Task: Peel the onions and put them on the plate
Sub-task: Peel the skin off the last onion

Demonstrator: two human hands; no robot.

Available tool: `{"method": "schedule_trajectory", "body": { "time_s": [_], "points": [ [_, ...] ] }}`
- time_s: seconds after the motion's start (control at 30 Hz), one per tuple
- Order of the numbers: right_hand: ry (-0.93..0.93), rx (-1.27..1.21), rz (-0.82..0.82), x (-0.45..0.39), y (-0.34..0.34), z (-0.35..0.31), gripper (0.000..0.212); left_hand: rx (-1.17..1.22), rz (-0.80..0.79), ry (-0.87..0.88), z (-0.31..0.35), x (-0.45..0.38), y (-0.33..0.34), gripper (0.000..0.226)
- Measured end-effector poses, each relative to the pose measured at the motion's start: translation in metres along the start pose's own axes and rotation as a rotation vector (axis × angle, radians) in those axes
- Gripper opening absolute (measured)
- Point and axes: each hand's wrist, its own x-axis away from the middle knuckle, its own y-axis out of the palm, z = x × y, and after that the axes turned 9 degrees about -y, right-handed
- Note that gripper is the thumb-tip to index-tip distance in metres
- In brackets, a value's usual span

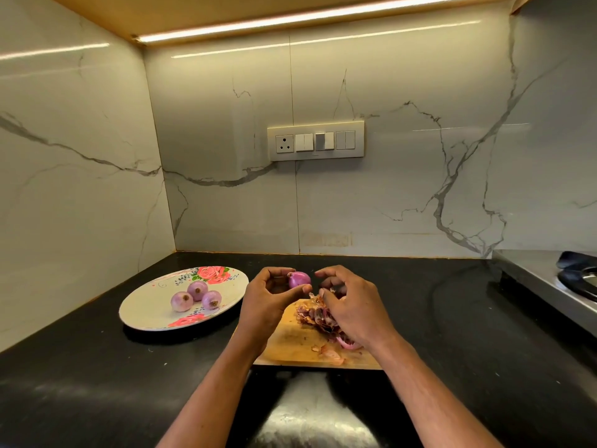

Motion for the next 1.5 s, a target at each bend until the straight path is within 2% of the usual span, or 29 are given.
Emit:
{"method": "schedule_trajectory", "body": {
  "time_s": [0.3,0.5,0.8,0.87,1.03,1.1,1.2,1.27,1.33,1.5],
  "points": [
    [0.019,-0.094,0.069,-0.001,-0.005,-0.002,0.021,-0.238,-0.014,0.127,-0.003,-0.002,0.001,0.045],
    [0.004,-0.066,0.049,-0.002,-0.004,-0.003,0.021,-0.295,-0.027,0.191,-0.003,0.002,0.002,0.048],
    [-0.006,-0.004,0.138,-0.003,-0.001,0.005,0.005,-0.291,-0.079,0.224,-0.002,0.003,0.003,0.046],
    [0.027,-0.052,0.131,-0.003,-0.003,0.004,0.007,-0.266,-0.112,0.208,-0.001,0.003,0.003,0.045],
    [0.217,-0.375,0.184,-0.005,-0.010,0.004,0.012,-0.120,-0.166,0.148,0.001,0.003,0.002,0.047],
    [0.224,-0.326,0.168,-0.005,-0.011,0.005,0.015,-0.149,-0.129,0.147,0.000,0.002,0.002,0.042],
    [0.144,-0.087,0.083,-0.002,-0.009,0.004,0.022,-0.245,-0.058,0.158,-0.004,-0.001,0.002,0.037],
    [0.089,0.050,0.050,-0.001,-0.005,0.004,0.017,-0.270,-0.012,0.162,-0.007,-0.003,0.001,0.034],
    [0.063,0.103,0.024,0.001,-0.004,0.005,0.008,-0.266,0.020,0.152,-0.009,-0.006,0.000,0.032],
    [0.039,0.123,0.024,0.001,-0.006,0.004,0.025,-0.261,0.034,0.135,-0.012,-0.009,0.000,0.042]
  ]
}}
